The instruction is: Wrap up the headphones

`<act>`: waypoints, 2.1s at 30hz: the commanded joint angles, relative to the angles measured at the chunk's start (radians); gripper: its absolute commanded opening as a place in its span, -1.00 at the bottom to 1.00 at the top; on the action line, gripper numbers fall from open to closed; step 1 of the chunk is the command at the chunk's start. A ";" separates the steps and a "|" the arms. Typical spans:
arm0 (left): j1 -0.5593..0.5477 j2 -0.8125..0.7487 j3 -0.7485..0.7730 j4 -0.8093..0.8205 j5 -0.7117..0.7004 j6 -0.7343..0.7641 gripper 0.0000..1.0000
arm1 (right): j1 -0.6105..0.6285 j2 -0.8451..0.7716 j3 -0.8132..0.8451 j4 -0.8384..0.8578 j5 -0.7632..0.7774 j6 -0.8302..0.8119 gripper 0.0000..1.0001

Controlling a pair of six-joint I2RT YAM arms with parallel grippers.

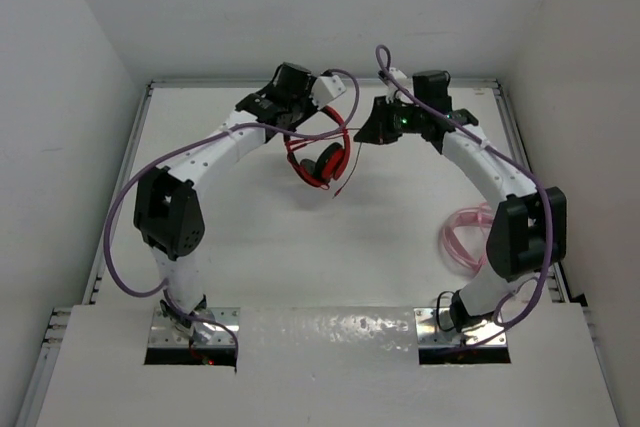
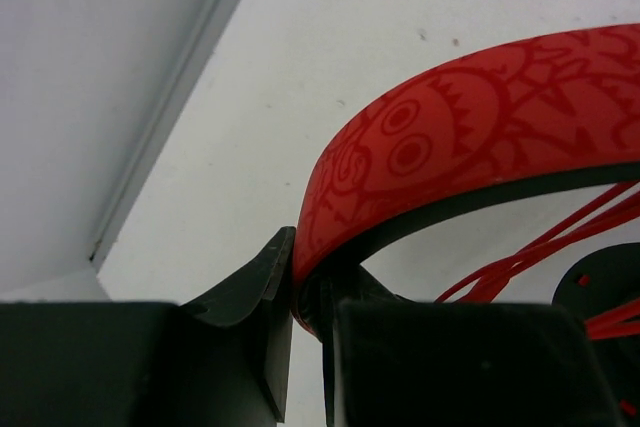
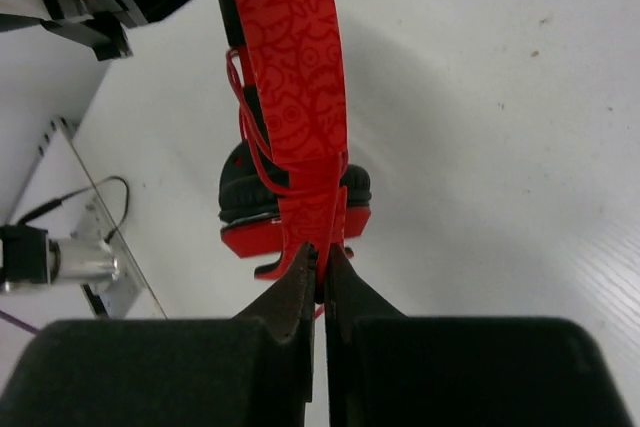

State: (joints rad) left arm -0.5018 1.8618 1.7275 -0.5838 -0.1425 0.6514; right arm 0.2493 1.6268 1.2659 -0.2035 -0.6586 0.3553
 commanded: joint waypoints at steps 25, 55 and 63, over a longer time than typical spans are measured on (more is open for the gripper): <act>-0.009 -0.075 0.030 -0.142 -0.229 -0.490 -1.00 | 0.208 -0.128 -0.218 0.803 0.153 0.815 -1.00; 0.111 0.016 0.086 -0.304 0.314 -0.820 -1.00 | 0.335 -0.039 -0.160 0.377 0.642 0.445 -0.69; 0.128 0.007 0.047 -0.301 0.320 -0.831 -1.00 | 0.334 -0.028 -0.103 0.285 0.691 0.389 -0.42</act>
State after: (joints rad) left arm -0.3920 1.9011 1.7596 -0.9325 0.1181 -0.1341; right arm 0.5804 1.5864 1.0969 0.1432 -0.0044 0.7990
